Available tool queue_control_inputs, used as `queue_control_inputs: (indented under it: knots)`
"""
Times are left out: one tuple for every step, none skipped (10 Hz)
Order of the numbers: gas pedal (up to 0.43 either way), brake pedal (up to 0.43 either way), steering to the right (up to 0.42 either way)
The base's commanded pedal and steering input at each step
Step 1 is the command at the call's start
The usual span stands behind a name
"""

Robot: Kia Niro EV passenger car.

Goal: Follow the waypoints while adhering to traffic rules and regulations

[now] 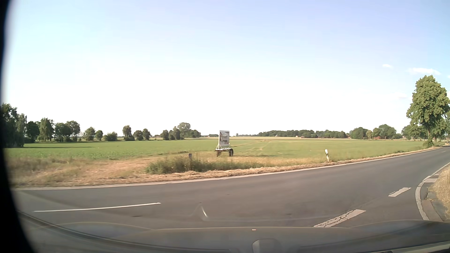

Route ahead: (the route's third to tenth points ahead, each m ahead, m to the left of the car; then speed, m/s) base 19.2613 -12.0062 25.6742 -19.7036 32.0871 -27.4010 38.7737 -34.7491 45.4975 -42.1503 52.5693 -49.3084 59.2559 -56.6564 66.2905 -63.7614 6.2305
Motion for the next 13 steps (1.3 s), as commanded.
queue_control_inputs:
  knots:
    - [0.331, 0.006, 0.306]
    - [0.331, 0.006, 0.310]
    - [0.331, 0.006, 0.312]
    - [0.331, 0.012, 0.312]
    - [0.331, 0.006, 0.312]
    - [0.331, 0.006, 0.311]
    - [0.331, 0.006, 0.311]
    - [0.331, 0.006, 0.309]
    - [0.331, 0.012, 0.307]
    - [0.339, 0.006, 0.305]
    - [0.350, 0.006, 0.296]
    - [0.350, 0.006, 0.282]
    - [0.358, 0.006, 0.270]
